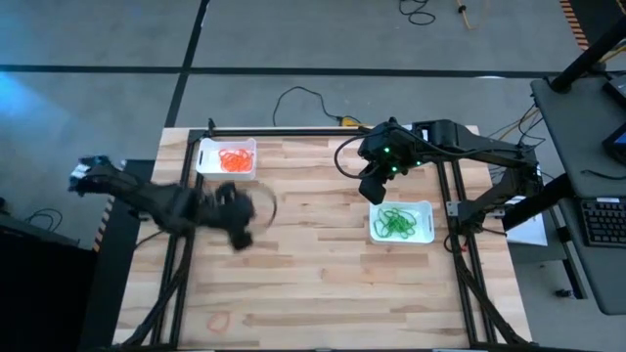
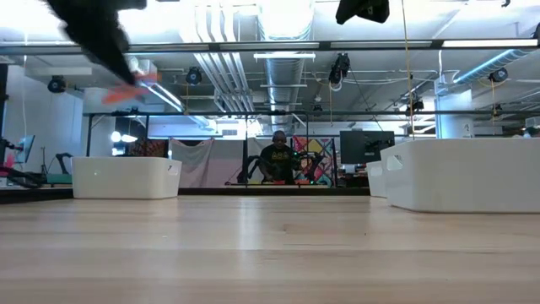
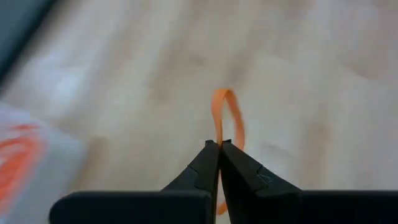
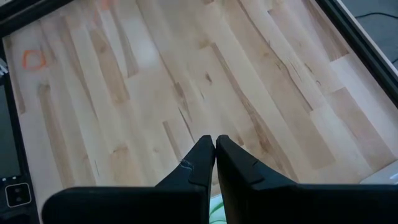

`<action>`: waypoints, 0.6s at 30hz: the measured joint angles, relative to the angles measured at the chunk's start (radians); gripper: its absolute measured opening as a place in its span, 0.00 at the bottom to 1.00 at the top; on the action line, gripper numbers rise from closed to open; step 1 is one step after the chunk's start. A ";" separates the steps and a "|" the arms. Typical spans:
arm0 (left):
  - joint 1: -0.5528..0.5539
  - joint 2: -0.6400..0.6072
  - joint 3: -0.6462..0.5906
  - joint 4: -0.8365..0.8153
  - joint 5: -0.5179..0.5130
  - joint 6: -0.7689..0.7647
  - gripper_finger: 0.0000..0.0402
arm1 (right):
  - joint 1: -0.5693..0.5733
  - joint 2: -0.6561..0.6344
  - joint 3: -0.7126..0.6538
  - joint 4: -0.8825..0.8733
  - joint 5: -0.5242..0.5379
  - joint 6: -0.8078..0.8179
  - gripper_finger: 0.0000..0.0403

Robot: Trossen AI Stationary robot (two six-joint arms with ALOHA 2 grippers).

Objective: Sort rubber bands into baskets
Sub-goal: Put the orange rubber band into the top left white bin

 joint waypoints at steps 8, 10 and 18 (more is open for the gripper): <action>0.647 -0.005 0.005 0.013 -0.002 0.205 0.00 | 0.000 0.000 0.000 0.000 0.000 0.000 0.03; 0.786 0.014 0.003 0.015 0.008 0.232 0.00 | 0.000 0.000 0.000 0.000 0.000 0.000 0.03; 1.153 0.130 0.003 0.098 0.122 0.316 0.00 | 0.000 0.000 0.000 0.000 0.000 0.000 0.03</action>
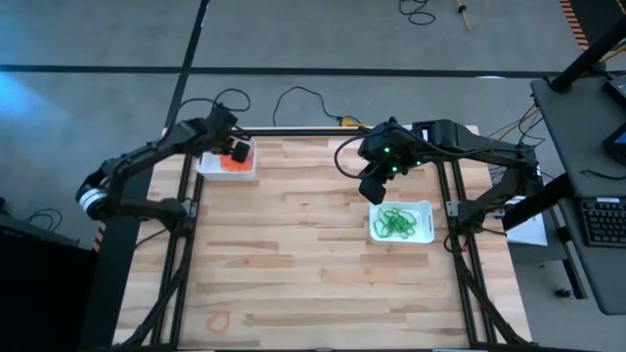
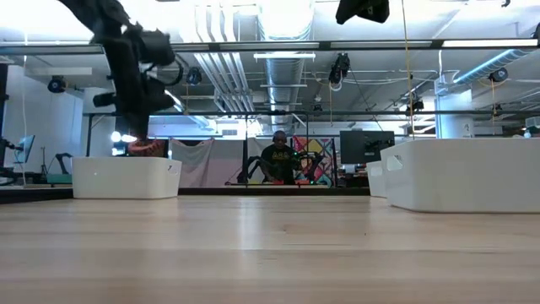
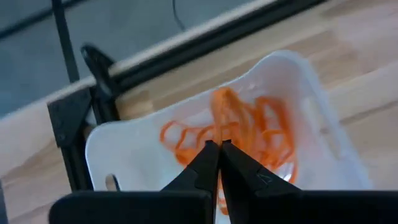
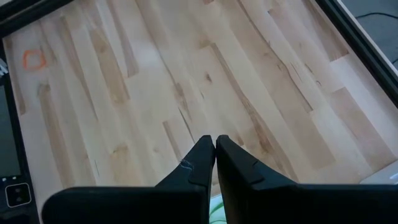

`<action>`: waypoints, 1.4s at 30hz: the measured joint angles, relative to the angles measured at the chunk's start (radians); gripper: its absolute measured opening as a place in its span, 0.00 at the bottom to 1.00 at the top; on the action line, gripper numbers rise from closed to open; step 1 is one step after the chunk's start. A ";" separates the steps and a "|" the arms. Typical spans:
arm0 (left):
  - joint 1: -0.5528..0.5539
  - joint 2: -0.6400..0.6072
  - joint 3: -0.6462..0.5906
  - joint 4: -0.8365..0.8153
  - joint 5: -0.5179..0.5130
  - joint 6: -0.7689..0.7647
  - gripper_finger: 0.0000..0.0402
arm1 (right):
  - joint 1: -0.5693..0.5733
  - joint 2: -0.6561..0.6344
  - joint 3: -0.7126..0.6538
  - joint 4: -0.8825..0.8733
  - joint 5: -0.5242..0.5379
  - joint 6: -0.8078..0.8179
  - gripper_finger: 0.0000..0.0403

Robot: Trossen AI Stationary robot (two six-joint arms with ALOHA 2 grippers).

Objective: Sort rubber bands into baskets
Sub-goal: Put the orange rubber band into the top left white bin

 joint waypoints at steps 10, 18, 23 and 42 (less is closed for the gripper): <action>0.093 0.144 -0.011 -0.024 0.008 0.028 0.01 | 0.000 0.000 0.000 0.000 0.000 0.000 0.03; 0.093 0.167 -0.011 -0.029 0.066 0.069 0.22 | 0.000 0.000 0.000 0.000 0.000 0.000 0.03; 0.071 0.072 -0.011 -0.058 0.222 0.074 0.42 | 0.000 0.000 0.000 0.000 0.000 0.000 0.03; -0.834 -0.438 -0.012 -0.221 0.325 -0.208 0.61 | 0.000 0.000 0.000 0.001 0.000 0.000 0.03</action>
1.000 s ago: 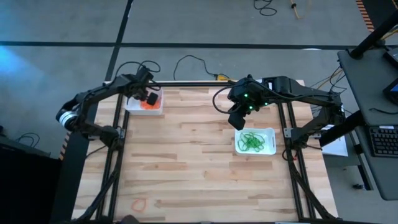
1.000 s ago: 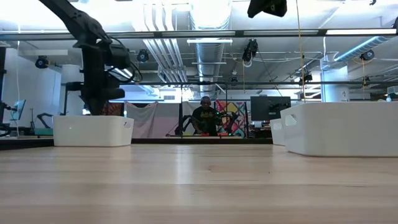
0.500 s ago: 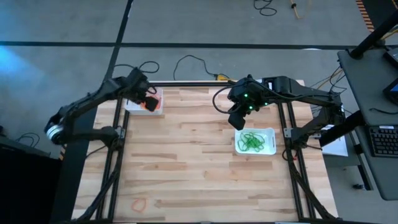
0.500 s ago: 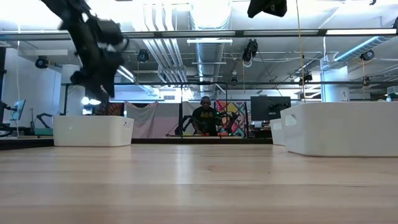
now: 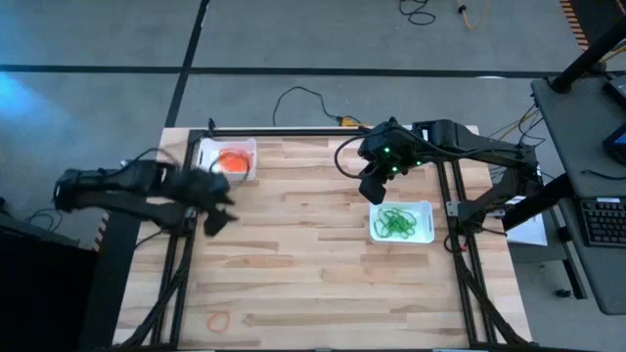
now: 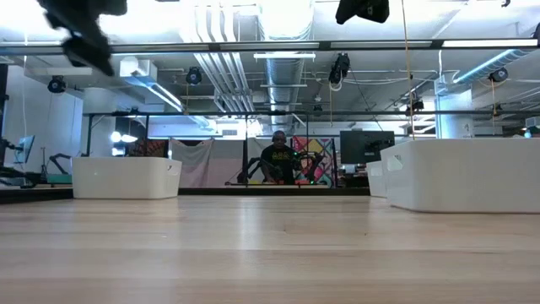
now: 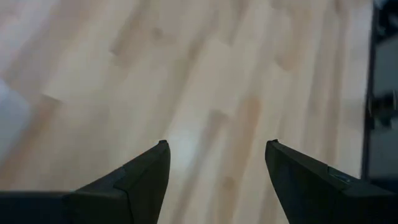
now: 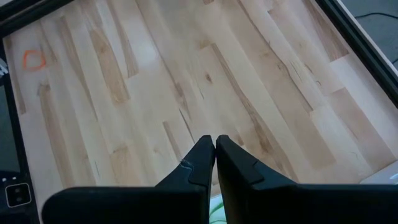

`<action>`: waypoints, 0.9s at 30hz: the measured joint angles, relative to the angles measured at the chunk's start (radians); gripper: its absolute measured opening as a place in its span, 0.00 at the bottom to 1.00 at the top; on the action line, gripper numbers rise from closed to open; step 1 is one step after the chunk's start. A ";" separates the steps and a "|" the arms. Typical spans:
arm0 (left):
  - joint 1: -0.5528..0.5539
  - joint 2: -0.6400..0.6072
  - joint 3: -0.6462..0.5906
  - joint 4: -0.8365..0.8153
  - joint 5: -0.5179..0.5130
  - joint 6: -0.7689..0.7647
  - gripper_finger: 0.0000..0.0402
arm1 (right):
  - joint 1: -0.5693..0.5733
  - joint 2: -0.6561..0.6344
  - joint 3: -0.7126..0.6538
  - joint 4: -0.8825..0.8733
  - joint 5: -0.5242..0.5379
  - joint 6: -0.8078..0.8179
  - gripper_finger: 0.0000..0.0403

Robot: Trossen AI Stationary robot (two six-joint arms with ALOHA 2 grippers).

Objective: Sort rubber bands into baskets
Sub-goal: Put the orange rubber band into the top left white bin

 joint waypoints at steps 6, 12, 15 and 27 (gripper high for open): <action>-0.564 0.061 -0.064 0.024 -0.178 -0.341 0.61 | 0.000 0.000 0.000 0.000 0.000 0.000 0.03; -1.050 0.303 -0.100 0.198 -0.352 -0.676 0.61 | 0.000 0.000 0.000 0.000 0.000 0.000 0.03; -1.150 0.454 -0.080 0.227 -0.370 -0.757 0.61 | 0.000 0.000 0.000 0.000 0.000 0.000 0.03; -1.198 0.834 0.015 0.344 -0.280 -0.806 0.57 | 0.000 0.000 0.000 0.000 0.000 0.000 0.03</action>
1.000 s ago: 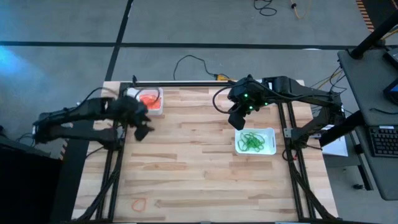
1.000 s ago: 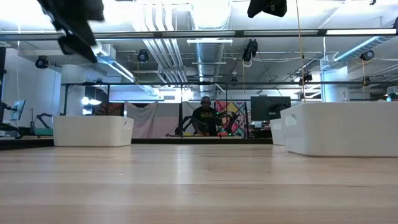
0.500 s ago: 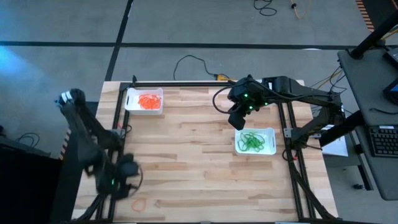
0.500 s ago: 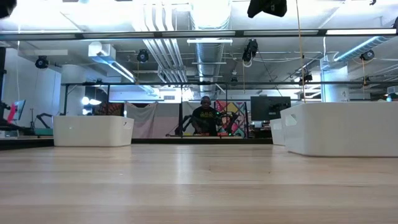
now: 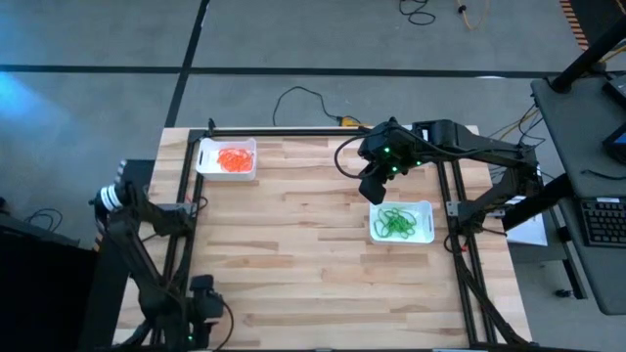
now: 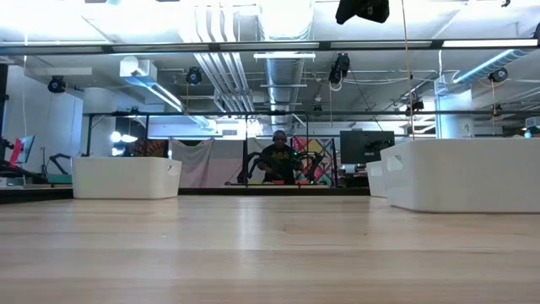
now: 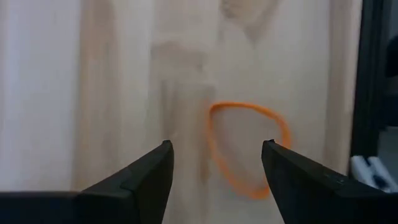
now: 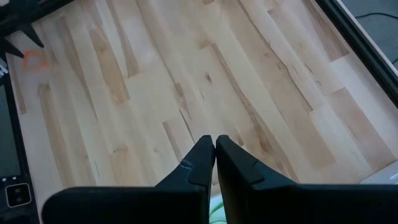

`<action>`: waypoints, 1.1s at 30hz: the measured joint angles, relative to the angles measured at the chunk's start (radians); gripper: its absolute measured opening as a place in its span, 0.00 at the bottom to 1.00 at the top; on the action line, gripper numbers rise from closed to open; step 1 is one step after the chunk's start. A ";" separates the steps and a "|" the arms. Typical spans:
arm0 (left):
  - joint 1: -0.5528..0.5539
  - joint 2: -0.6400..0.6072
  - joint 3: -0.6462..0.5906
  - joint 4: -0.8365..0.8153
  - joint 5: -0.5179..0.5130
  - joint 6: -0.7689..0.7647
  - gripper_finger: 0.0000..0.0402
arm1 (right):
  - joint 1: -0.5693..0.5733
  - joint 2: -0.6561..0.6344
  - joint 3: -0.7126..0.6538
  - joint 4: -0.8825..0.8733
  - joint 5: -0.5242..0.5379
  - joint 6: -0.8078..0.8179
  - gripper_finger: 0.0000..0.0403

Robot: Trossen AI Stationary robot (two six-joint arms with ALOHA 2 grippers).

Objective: Sort rubber bands into baskets
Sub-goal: Put the orange rubber band into the top left white bin

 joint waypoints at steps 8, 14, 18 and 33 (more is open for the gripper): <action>0.066 0.114 0.005 0.010 0.156 -0.003 0.37 | 0.000 0.000 0.000 0.002 0.000 0.000 0.03; 0.152 0.104 0.002 0.014 0.236 -0.006 0.05 | 0.000 0.000 0.000 0.003 0.000 0.000 0.03; 0.246 0.058 -0.004 0.005 0.238 0.004 0.02 | 0.000 0.000 0.000 0.004 0.000 0.000 0.03; 0.784 -0.325 -0.004 -0.371 -0.224 0.190 0.00 | -0.003 0.000 0.000 0.067 0.007 -0.173 0.03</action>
